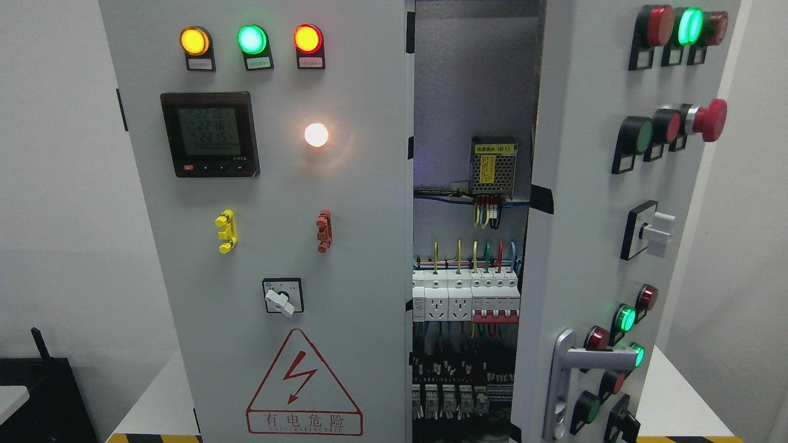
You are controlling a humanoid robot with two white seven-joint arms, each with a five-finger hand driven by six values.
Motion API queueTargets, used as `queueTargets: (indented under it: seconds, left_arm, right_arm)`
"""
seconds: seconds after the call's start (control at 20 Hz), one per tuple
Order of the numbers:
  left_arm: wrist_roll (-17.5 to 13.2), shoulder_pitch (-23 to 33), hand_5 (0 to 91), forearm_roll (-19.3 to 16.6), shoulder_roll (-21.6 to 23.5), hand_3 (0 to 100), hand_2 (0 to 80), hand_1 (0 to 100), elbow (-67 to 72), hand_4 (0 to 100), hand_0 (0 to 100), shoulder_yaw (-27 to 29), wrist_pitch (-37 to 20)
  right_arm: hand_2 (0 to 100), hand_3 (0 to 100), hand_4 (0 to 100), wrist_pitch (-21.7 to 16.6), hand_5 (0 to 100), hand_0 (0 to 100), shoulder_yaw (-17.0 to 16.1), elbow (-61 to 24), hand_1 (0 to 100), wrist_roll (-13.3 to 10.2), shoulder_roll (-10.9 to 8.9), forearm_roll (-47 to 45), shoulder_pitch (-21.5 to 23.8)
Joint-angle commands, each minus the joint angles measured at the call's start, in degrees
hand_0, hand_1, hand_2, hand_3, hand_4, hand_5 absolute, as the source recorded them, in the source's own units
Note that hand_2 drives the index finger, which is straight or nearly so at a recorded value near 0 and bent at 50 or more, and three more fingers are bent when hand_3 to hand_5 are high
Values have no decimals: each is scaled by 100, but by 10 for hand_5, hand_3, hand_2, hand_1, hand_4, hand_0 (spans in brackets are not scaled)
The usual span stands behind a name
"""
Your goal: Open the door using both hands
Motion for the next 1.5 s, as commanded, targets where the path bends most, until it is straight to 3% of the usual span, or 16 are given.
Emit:
queueTargets:
  seconds: [0.0, 1.0, 1.15, 1.25, 1.35, 1.45]
  left_arm:
    - [4, 2, 0, 0, -192, 0, 0, 0, 0, 0, 0, 0, 0]
    - [-14, 99, 0, -26, -113, 0, 0, 0, -218, 0, 0, -79, -17]
    - [-58, 896, 0, 17, 53, 0, 0, 0, -1725, 0, 0, -158, -26]
    - [-259, 1555, 0, 79, 605, 0, 0, 0, -3279, 0, 0, -71, -17]
    - [-566, 2249, 0, 481, 940, 0, 0, 0, -5079, 0, 0, 26, -17]
    - [-638, 2865, 0, 973, 1291, 0, 0, 0, -6698, 0, 0, 499, -9]
  right_arm:
    - [0, 0, 0, -5, 0, 380, 0, 0, 0, 1, 0, -62, 0]
    - [0, 0, 0, -5, 0, 381, 0, 0, 0, 1, 0, -70, 0]
    - [0, 0, 0, -5, 0, 381, 0, 0, 0, 1, 0, -70, 0]
    - [0, 0, 0, 3, 0, 381, 0, 0, 0, 1, 0, -62, 0]
    - [0, 0, 0, 3, 0, 381, 0, 0, 0, 1, 0, -70, 0]
    - [0, 0, 0, 3, 0, 381, 0, 0, 0, 1, 0, -62, 0]
